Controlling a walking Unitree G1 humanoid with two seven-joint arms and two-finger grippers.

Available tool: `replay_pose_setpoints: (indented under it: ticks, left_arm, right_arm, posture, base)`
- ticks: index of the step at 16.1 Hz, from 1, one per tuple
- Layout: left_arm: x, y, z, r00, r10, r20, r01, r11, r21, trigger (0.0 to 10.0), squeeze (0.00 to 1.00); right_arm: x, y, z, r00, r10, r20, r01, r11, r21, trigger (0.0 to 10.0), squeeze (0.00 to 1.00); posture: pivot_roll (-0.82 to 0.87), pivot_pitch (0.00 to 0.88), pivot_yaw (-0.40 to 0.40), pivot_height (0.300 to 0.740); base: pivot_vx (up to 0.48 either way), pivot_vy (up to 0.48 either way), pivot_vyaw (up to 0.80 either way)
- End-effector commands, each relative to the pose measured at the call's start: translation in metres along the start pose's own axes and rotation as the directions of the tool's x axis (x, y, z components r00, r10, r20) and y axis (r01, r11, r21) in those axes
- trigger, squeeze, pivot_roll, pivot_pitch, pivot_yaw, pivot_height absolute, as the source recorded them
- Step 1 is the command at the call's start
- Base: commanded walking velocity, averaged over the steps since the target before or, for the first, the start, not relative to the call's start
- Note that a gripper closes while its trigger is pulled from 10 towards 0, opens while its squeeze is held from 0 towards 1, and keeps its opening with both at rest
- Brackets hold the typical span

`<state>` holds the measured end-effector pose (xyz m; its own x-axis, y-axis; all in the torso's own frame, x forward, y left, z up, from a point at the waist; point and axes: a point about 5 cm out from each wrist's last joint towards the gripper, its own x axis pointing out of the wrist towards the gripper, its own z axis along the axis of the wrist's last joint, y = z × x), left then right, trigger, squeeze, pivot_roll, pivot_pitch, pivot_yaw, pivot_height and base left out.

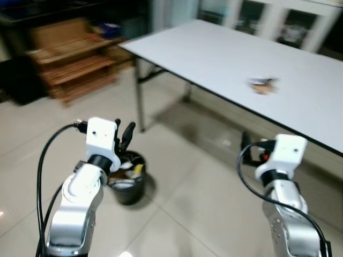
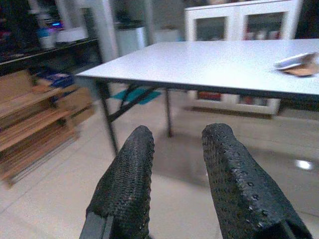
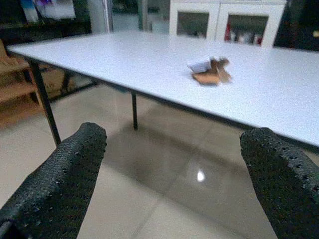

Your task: Picking trash to rubbish bin

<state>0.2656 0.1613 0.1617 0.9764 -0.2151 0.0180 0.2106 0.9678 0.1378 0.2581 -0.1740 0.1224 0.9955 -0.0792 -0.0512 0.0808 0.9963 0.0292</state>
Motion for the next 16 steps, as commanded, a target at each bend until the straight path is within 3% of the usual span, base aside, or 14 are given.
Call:
replay_pose_setpoints:
  ticks: [1, 5, 16]
  left_arm:
    - [0.001, 0.001, 0.006, 1.000, 0.005, 0.011, -0.005, 1.000, 0.024, 10.0, 0.00]
    - [0.002, 0.003, 0.013, 1.000, -0.011, 0.013, 0.010, 0.998, 0.057, 10.0, 0.00]
    - [0.001, 0.006, 0.011, 1.000, -0.019, -0.015, 0.020, 0.998, 0.062, 10.0, 0.00]
  right_arm:
    - [0.001, 0.008, 0.004, 0.999, 0.053, 0.000, -0.053, 0.999, 0.000, 10.0, 0.00]
    - [-0.001, 0.014, -0.006, 0.996, 0.071, -0.060, -0.068, 0.996, 0.049, 10.0, 0.00]
    - [0.001, 0.016, 0.000, 0.998, 0.057, -0.038, -0.054, 0.996, 0.076, 10.0, 0.00]
  posture:
    - [0.01, 0.032, -0.029, 0.740]
    - [0.02, 0.035, -0.029, 0.740]
    - [0.02, 0.036, -0.017, 0.740]
  base:
    - [0.349, 0.000, -0.80]
    - [0.409, 0.000, 0.00]
    - [0.443, 0.000, 0.00]
